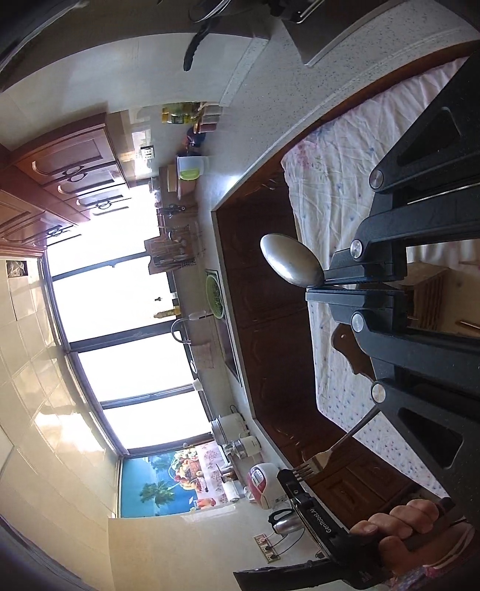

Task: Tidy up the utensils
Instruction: 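Lift the fork with the left tool while the right tool carries the spoon into the wooden holder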

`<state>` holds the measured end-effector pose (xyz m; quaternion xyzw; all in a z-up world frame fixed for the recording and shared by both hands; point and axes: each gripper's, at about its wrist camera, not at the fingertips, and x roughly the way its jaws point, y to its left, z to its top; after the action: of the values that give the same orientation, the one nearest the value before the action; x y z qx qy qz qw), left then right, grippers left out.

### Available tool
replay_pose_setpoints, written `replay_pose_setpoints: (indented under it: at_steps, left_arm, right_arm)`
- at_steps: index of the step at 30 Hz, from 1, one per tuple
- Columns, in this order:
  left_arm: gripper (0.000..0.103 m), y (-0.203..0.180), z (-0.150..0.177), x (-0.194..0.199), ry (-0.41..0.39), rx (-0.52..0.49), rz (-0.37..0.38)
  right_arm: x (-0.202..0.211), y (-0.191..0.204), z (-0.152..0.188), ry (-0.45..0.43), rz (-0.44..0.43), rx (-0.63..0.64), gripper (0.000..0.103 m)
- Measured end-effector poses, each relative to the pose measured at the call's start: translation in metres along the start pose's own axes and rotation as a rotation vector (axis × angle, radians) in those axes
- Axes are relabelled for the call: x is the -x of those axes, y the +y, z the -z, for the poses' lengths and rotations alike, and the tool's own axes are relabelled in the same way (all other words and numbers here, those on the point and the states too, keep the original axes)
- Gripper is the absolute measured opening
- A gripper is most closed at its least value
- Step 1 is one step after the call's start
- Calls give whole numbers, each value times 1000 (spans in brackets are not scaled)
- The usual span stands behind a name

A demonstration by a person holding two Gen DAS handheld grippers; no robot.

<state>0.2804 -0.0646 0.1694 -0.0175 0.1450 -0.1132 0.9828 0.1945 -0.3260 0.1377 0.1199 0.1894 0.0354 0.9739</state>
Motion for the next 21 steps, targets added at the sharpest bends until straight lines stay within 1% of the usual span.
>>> replay_pose_setpoints:
  at_steps: [4, 10, 16, 19, 21]
  left_arm:
    - [2, -15, 16, -27, 16, -47, -24]
    - [2, -26, 48, -57, 100, -76, -25]
    - [3, -35, 72, -69, 160, -103, -3]
    - [3, -40, 77, -67, 163, -116, 8]
    - [2, -43, 77, -67, 169, -117, 19]
  right_arm:
    - [-32, 5, 6, 12, 30, 54, 2]
    - [-77, 8, 37, 101, 25, 82, 2]
    - [-98, -1, 59, 172, 11, 74, 2]
    - [-106, 0, 66, 201, 4, 72, 2]
    - [-106, 0, 67, 201, 5, 70, 2]
